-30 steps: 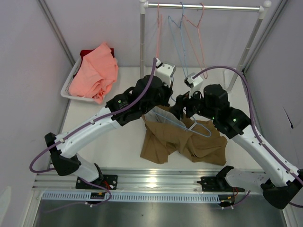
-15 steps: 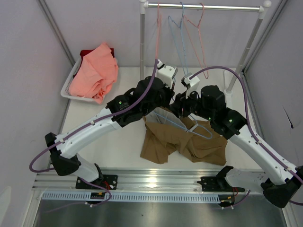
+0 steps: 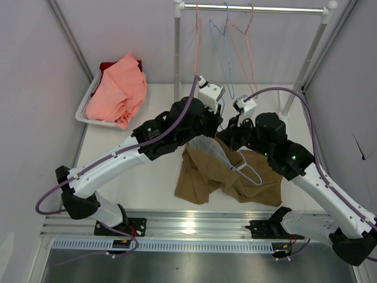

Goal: Place the skirt on the hanger

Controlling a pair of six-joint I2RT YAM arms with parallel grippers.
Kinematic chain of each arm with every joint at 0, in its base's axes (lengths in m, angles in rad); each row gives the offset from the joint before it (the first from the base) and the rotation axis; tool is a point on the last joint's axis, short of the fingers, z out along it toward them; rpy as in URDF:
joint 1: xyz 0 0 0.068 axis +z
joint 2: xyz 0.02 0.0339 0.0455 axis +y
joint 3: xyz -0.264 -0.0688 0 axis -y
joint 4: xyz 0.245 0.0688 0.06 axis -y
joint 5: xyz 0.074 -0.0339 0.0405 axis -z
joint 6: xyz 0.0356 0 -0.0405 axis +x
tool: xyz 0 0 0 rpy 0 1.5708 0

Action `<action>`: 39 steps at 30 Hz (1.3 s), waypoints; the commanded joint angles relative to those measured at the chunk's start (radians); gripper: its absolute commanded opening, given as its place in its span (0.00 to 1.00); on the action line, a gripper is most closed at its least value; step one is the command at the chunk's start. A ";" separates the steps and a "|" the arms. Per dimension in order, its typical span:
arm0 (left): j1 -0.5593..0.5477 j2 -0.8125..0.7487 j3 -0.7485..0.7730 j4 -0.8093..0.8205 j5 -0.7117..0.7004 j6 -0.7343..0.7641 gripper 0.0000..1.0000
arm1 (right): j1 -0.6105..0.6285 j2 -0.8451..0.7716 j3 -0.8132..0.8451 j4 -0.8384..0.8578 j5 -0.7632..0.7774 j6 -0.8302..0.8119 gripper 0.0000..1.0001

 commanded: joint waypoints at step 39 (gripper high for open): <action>-0.004 -0.367 0.042 -0.091 -0.015 0.022 0.62 | -0.876 0.299 0.602 -0.135 -0.378 -0.003 0.00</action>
